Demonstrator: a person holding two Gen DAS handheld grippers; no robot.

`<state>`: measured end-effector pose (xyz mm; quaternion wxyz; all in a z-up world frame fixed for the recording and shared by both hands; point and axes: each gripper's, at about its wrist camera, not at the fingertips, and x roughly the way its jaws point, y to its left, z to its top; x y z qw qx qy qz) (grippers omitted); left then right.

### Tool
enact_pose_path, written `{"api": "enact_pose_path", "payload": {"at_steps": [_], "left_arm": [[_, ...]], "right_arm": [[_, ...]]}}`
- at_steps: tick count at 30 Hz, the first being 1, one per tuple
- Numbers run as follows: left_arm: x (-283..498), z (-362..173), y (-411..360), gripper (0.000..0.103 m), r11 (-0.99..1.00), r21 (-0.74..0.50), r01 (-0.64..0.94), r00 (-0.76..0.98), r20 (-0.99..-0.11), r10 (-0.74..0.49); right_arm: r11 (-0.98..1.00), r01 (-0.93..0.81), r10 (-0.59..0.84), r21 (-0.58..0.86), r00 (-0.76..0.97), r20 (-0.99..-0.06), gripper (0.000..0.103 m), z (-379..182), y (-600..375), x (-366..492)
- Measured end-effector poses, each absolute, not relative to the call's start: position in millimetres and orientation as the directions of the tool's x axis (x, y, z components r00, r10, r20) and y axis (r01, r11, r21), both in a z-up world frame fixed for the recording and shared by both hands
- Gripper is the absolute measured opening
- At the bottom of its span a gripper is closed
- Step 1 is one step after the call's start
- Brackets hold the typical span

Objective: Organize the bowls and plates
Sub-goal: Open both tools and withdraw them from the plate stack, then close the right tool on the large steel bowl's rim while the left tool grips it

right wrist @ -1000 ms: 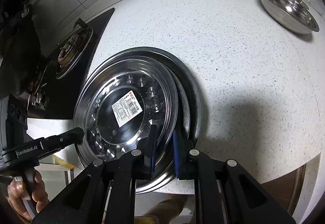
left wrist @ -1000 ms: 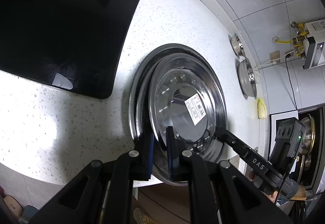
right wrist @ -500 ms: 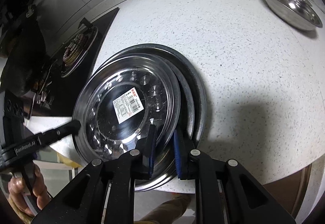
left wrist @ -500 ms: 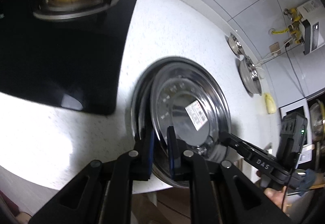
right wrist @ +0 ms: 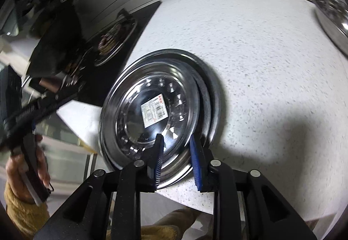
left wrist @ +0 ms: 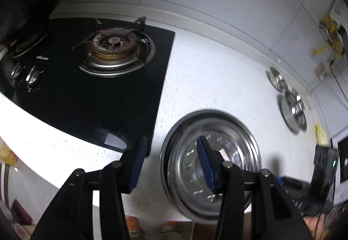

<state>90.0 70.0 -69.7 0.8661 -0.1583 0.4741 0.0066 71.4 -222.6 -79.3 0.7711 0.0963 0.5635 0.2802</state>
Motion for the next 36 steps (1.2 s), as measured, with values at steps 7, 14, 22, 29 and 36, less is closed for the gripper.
{"api": "enact_pose_path", "payload": {"at_steps": [7, 14, 22, 29, 36], "left_arm": [[99.9, -63.7, 52.7, 0.046, 0.938, -0.298, -0.18, 0.563, -0.813, -0.15], [133.6, -59.4, 3.6, 0.046, 0.911, -0.402, -0.094, 0.531, -0.794, -0.296], [234.4, -82.5, -161.1, 0.053, 0.81, -0.58, 0.088, 0.324, -0.752, -0.574], [310.4, -124.4, -262.5, 0.053, 0.809, -0.581, 0.085, 0.231, -0.779, -0.583], [343.7, -136.4, -293.4, 0.053, 0.835, -0.546, 0.074, 0.229, -0.805, -0.547]], "right_arm": [[0.801, -0.36, 0.564, 0.478, 0.188, -0.804, 0.026, -74.9, -235.5, 77.5], [0.836, -0.327, 0.531, 0.441, 0.282, -0.799, 0.036, -47.2, -281.7, 91.2], [0.962, -0.058, 0.254, 0.267, 0.545, -0.799, 0.063, 18.2, -457.1, 151.8], [0.959, 0.113, 0.179, 0.26, 0.471, -0.864, 0.063, -15.5, -552.7, 221.4], [0.972, 0.055, 0.188, 0.227, 0.394, -0.9, 0.061, -37.1, -543.5, 256.7]]}}
